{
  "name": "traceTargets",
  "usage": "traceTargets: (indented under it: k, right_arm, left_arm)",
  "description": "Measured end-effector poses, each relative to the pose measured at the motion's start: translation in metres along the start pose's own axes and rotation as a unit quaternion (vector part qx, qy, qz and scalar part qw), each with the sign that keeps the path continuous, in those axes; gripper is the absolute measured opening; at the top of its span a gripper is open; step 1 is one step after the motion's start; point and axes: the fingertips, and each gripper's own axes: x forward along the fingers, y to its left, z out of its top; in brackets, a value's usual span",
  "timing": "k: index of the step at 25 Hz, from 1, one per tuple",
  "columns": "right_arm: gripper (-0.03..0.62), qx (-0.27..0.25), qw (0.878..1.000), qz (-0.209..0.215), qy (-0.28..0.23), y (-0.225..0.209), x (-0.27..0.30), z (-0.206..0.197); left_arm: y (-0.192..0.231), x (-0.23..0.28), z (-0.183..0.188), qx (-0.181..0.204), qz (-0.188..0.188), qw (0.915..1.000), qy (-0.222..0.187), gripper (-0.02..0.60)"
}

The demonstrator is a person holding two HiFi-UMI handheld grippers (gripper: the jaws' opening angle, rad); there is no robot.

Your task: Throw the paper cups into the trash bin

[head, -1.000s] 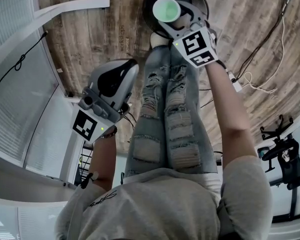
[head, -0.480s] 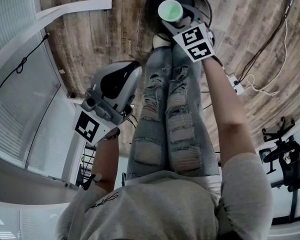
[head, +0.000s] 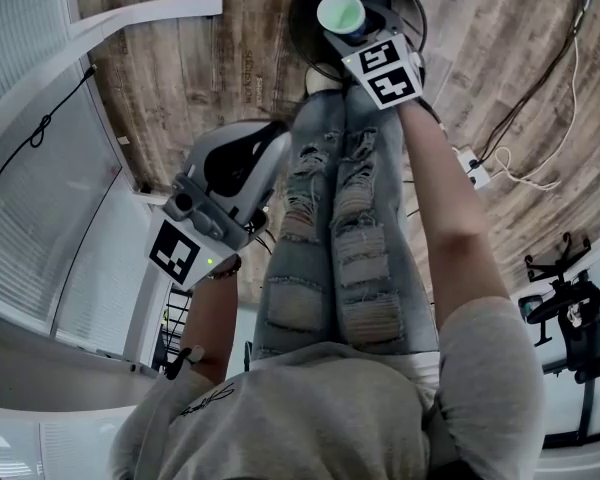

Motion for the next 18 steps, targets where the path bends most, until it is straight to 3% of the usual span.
traceTargets:
  k: [18]
  right_arm:
    - [0.295,0.061,0.998,-0.026,0.002,-0.016,0.002,-0.001]
  left_arm:
    - [0.004,0.005,0.001,-0.012,0.001,0.9999,0.005,0.006]
